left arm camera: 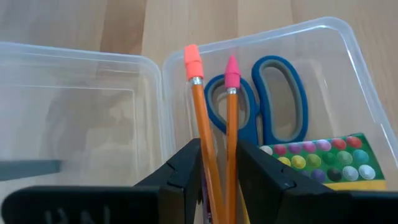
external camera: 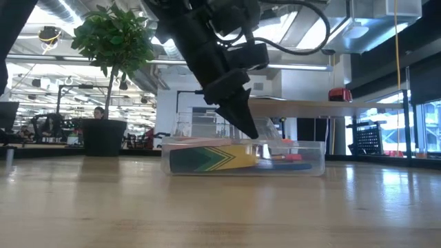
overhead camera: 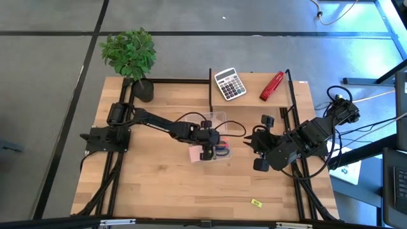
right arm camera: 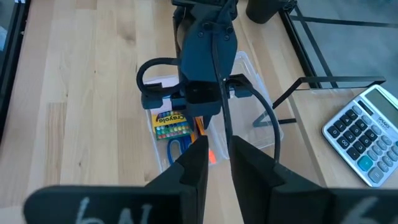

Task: Pack school essentials
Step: Put the orange pencil with the orange eraser into the transparent supply box

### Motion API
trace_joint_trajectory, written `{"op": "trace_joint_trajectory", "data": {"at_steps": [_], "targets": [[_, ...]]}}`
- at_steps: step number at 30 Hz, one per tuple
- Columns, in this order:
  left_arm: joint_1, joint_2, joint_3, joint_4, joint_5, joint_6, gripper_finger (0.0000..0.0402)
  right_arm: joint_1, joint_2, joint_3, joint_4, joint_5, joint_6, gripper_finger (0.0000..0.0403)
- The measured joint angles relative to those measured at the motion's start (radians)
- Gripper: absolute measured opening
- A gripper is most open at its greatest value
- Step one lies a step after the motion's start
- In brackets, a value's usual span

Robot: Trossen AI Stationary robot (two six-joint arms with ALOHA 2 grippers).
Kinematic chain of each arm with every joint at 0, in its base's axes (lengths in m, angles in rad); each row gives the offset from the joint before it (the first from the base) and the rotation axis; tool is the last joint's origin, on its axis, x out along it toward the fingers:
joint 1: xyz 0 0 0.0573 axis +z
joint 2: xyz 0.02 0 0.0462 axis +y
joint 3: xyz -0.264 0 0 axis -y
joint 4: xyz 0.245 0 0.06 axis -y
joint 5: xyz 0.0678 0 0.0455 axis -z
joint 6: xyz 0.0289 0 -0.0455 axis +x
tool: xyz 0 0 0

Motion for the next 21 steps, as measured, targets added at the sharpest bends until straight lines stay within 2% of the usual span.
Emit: {"op": "trace_joint_trajectory", "data": {"at_steps": [14, 21], "targets": [[-0.005, -0.002, -0.036, 0.013, 0.002, 0.0, 0.0094, 0.0, 0.0, 0.0, 0.0, 0.0, -0.003, 0.0069], [-0.005, -0.004, 0.022, -0.003, 0.002, 0.001, 0.0094, 0.0, 0.0, 0.0, 0.0, 0.0, -0.003, 0.0069]]}}
